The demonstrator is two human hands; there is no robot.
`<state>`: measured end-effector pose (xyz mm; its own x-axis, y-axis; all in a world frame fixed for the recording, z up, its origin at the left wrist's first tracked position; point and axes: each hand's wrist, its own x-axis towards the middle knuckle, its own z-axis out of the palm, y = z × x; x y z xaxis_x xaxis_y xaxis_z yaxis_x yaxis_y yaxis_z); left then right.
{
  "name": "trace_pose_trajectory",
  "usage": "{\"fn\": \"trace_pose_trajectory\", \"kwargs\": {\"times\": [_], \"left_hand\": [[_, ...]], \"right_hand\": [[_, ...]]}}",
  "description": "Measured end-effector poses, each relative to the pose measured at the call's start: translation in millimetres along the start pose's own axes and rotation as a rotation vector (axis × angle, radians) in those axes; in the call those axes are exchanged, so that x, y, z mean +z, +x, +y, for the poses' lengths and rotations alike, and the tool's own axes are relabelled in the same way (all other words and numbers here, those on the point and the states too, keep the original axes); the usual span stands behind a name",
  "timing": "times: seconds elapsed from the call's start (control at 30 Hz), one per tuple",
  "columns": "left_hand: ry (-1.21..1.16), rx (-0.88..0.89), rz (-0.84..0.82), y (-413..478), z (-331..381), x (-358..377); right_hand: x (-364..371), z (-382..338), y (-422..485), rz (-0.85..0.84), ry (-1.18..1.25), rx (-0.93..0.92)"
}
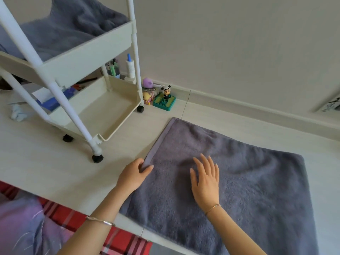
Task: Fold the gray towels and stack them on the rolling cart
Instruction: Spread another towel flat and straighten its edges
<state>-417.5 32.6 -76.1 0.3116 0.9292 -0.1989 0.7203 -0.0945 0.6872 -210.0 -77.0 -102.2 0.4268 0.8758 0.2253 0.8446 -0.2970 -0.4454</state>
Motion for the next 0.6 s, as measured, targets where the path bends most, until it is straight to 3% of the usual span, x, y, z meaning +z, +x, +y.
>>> {"fn": "trace_pose_trajectory", "kwargs": {"times": [0.17, 0.27, 0.33, 0.4, 0.43, 0.5, 0.6], "left_hand": [[0.097, 0.029, 0.077, -19, -3, 0], [0.375, 0.008, 0.244, -25, 14, 6], [0.494, 0.191, 0.254, -30, 27, 26], [0.522, 0.428, 0.133, -37, 41, 54], [0.550, 0.460, 0.026, -39, 46, 65], [0.590, 0.402, -0.131, -41, 56, 81], [0.619, 0.268, -0.127, -31, 52, 91]], "right_hand": [[8, -5, -25, -0.210, -0.110, -0.072], [3, -6, -22, -0.227, -0.083, -0.055], [-3, -6, -24, -0.171, -0.064, -0.029], [-9, -4, -28, -0.124, -0.052, 0.007], [-11, -1, -30, -0.114, -0.054, 0.014], [-16, 13, -35, -0.147, -0.073, 0.024], [-27, 47, -44, -0.188, -0.143, 0.063]]}}
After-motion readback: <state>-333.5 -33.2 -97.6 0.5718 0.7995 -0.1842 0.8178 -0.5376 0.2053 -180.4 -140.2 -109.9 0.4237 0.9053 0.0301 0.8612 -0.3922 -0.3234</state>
